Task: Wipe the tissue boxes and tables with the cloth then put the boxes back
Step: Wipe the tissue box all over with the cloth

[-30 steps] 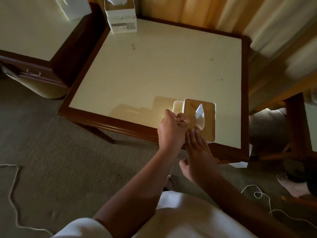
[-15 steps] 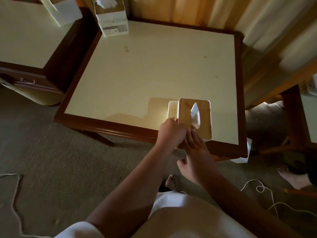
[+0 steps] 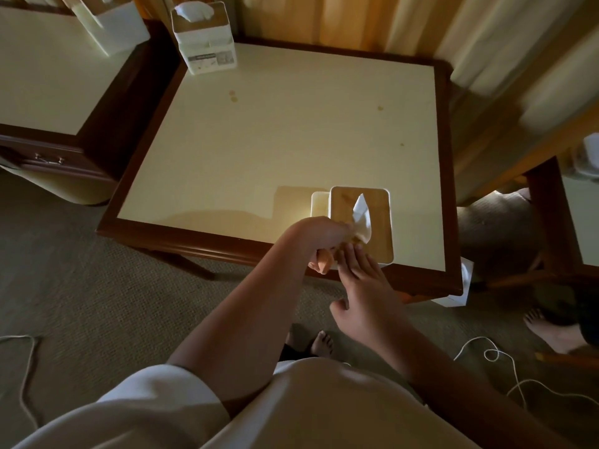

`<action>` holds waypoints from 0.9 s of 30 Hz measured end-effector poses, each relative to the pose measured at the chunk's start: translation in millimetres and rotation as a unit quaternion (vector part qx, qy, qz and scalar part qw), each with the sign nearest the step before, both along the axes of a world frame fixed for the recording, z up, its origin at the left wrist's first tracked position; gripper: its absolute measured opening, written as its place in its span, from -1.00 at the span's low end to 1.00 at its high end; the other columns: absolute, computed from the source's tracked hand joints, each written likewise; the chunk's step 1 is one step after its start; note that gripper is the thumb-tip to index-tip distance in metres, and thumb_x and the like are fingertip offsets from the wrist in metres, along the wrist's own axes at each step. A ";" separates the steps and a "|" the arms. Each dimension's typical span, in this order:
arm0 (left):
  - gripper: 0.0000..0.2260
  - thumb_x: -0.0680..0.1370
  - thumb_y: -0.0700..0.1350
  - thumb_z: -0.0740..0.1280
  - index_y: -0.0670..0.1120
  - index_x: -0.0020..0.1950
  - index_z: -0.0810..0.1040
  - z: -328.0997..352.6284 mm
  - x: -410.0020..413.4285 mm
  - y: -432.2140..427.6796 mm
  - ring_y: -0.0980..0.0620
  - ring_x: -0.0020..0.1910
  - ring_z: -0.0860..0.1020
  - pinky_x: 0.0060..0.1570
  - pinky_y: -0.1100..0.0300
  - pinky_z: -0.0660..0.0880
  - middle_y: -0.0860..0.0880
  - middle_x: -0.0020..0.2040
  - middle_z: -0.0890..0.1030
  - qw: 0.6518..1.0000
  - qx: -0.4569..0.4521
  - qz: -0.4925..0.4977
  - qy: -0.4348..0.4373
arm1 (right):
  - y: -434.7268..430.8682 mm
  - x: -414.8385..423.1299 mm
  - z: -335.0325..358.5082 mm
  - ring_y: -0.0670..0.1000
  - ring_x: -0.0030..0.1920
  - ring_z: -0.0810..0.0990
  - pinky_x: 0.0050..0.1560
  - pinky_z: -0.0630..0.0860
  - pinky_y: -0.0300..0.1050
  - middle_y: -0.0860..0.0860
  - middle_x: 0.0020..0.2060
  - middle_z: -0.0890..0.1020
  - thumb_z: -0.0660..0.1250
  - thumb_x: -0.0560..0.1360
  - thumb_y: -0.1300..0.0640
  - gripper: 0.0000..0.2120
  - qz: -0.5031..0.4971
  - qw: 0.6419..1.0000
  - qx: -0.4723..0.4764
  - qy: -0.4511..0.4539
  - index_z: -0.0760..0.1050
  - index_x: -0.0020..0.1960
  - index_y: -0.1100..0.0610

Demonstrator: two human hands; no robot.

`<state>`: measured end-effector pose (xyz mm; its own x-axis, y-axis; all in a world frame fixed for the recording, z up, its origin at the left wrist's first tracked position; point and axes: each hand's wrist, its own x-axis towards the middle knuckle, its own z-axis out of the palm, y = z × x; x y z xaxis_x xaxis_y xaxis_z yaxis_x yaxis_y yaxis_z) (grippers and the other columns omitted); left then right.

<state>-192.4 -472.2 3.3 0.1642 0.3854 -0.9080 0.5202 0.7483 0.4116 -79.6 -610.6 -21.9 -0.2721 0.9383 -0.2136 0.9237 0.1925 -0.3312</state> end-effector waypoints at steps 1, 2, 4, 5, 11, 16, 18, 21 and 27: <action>-0.41 0.65 0.34 0.22 -0.23 0.10 0.55 -3.7 1.9 -1.0 -0.05 -0.30 0.53 0.03 0.12 0.54 -0.13 -0.11 0.57 1.000 0.009 -0.015 0.012 | -1.8 -0.6 0.6 0.09 0.66 -0.19 0.64 -0.19 0.00 0.14 0.66 -0.09 0.31 0.58 -0.04 -0.13 -0.001 1.000 0.001 0.001 -0.11 0.68 0.21; -0.38 0.65 0.38 0.17 -0.21 0.04 0.55 -7.7 4.7 -2.2 -0.12 -0.19 0.62 0.19 0.06 0.59 -0.17 -0.05 0.63 0.999 0.027 -0.036 0.026 | -3.7 -0.5 0.5 0.10 0.67 -0.15 0.65 -0.13 0.04 0.16 0.66 -0.05 0.34 0.56 -0.03 -0.12 -0.002 1.000 0.008 0.001 -0.07 0.67 0.22; -0.36 0.64 0.43 0.12 -0.17 -0.02 0.54 -10.9 8.0 -4.1 -0.18 -0.01 0.67 0.28 -0.04 0.58 -0.22 0.07 0.67 0.997 0.042 -0.050 0.035 | -6.1 -0.2 -0.8 0.14 0.66 -0.06 0.65 -0.05 0.09 0.20 0.65 0.04 0.39 0.51 -0.01 -0.10 -0.007 1.000 0.016 -0.005 0.00 0.66 0.25; -0.31 0.60 0.47 0.12 -0.17 0.03 0.56 -12.4 9.0 -3.5 -0.14 -0.02 0.66 0.22 0.04 0.58 -0.20 0.07 0.66 0.998 0.035 -0.035 0.027 | -6.3 0.3 -2.4 0.15 0.66 -0.04 0.64 -0.05 0.08 0.21 0.65 0.07 0.41 0.50 -0.01 -0.09 -0.008 1.000 0.018 -0.011 0.02 0.66 0.26; -0.21 0.57 0.54 0.02 -0.18 0.05 0.59 0.7 4.5 -6.8 0.09 -0.46 0.35 -0.37 0.25 0.37 0.01 -0.33 0.49 1.000 0.002 0.028 -0.001 | -5.7 -3.2 -0.7 0.22 0.64 0.12 0.61 0.00 0.10 0.26 0.61 0.18 0.46 0.46 -0.04 -0.09 -0.012 0.999 0.017 -0.028 0.13 0.62 0.31; -0.11 0.52 0.58 0.00 -0.19 0.23 0.61 1.4 7.8 -11.1 0.12 -0.53 0.36 -0.46 0.27 0.34 0.03 -0.39 0.50 0.999 0.024 0.043 0.004 | -5.7 -1.0 -3.0 0.21 0.65 0.06 0.63 -0.04 0.10 0.26 0.62 0.14 0.41 0.49 -0.04 -0.11 -0.005 0.999 0.019 -0.031 0.09 0.64 0.29; -0.04 0.46 0.64 -0.06 -0.18 0.23 0.59 -3.6 11.7 -11.6 0.09 -0.49 0.45 -0.39 0.27 0.42 -0.04 -0.22 0.66 0.995 0.046 0.078 0.032 | -5.8 -1.7 -2.0 0.18 0.66 -0.01 0.64 -0.08 0.08 0.23 0.64 0.06 0.41 0.52 -0.07 -0.08 -0.002 1.000 0.013 -0.028 0.02 0.65 0.27; 0.23 0.12 0.77 -0.07 -0.13 0.39 0.51 -24.1 11.0 -11.5 -0.01 -0.22 0.66 -0.06 0.09 0.61 -0.10 0.08 0.72 0.988 0.053 0.131 0.061 | -4.4 -1.7 -1.9 0.15 0.67 -0.08 0.64 -0.16 0.05 0.20 0.66 0.00 0.39 0.54 -0.10 -0.07 0.005 1.000 0.009 -0.028 -0.03 0.67 0.26; -0.34 0.63 0.45 0.05 -0.13 -0.01 0.56 5.2 8.1 -24.5 -0.07 -0.11 0.68 0.17 0.02 0.62 -0.11 -0.06 0.68 0.992 0.106 0.073 0.014 | -4.3 -2.2 -0.7 0.17 0.66 -0.03 0.61 -0.15 0.04 0.21 0.64 0.06 0.42 0.50 -0.05 -0.09 -0.004 1.000 0.013 -0.024 0.05 0.66 0.26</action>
